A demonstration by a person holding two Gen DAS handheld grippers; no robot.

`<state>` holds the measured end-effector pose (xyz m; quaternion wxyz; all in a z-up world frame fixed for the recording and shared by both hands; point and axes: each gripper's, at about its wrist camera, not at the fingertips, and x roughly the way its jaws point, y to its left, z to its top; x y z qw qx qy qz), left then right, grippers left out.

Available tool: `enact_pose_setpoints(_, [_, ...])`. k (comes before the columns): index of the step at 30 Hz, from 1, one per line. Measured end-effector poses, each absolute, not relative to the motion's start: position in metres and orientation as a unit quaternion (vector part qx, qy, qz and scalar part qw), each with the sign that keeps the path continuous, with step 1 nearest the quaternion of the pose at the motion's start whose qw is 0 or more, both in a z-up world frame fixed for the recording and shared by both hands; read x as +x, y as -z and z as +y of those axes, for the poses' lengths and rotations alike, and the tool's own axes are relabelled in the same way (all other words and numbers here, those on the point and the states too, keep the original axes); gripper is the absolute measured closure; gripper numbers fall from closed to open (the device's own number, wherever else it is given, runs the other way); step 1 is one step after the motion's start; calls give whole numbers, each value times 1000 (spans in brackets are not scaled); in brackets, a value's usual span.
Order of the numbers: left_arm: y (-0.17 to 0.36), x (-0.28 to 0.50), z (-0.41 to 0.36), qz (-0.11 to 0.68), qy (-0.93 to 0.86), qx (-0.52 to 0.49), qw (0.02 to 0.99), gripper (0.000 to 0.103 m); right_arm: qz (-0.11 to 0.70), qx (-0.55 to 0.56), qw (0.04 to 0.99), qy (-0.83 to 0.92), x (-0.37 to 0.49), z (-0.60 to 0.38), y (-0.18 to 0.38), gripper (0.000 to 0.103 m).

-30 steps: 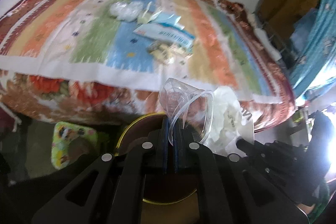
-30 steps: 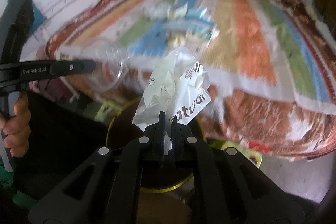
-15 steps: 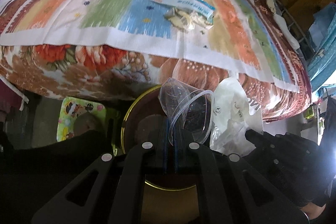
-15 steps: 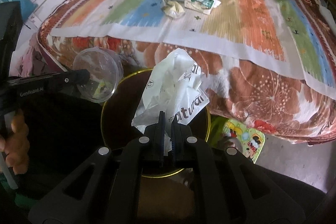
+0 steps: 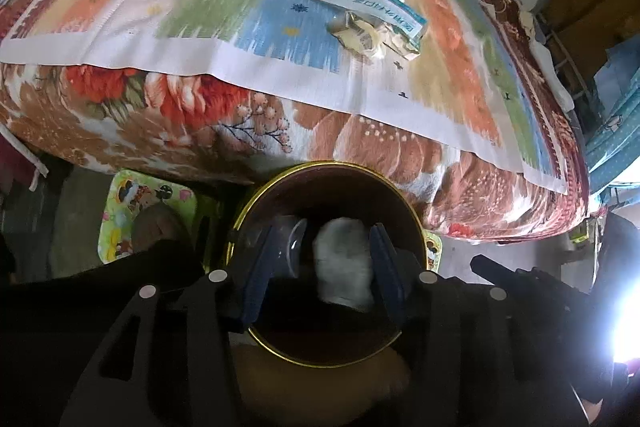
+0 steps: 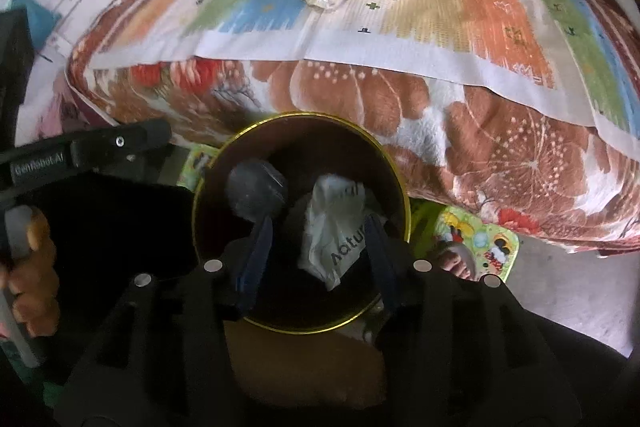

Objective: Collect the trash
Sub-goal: 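Open left tool over the bin while right tool opens, dropping the bag, then move both tools back over the trash on the bed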

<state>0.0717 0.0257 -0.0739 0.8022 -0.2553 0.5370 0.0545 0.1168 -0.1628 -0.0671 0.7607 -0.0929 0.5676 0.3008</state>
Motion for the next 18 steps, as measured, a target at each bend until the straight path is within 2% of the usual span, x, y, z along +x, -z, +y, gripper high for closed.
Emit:
enact_pose_setpoints(4, [68, 72, 28, 528, -58, -253, 809, 56, 559, -85, 767, -302, 119, -164, 62, 49])
enact_pose_setpoints(11, [57, 72, 37, 505, -58, -261, 821, 41, 546, -44, 777, -309, 130, -172, 49, 39])
enact_pose_setpoints(12, [54, 71, 38, 500, -53, -261, 824, 35, 543, -40, 779, -310, 132, -173, 47, 34])
enact_pose_setpoints(16, [34, 69, 44, 464, -36, -263, 845, 31, 502, -52, 803, -315, 133, -173, 28, 22])
enact_pose_setpoints(18, [22, 69, 45, 444, -46, -236, 863, 21, 492, -55, 809, -316, 137, -173, 22, 18])
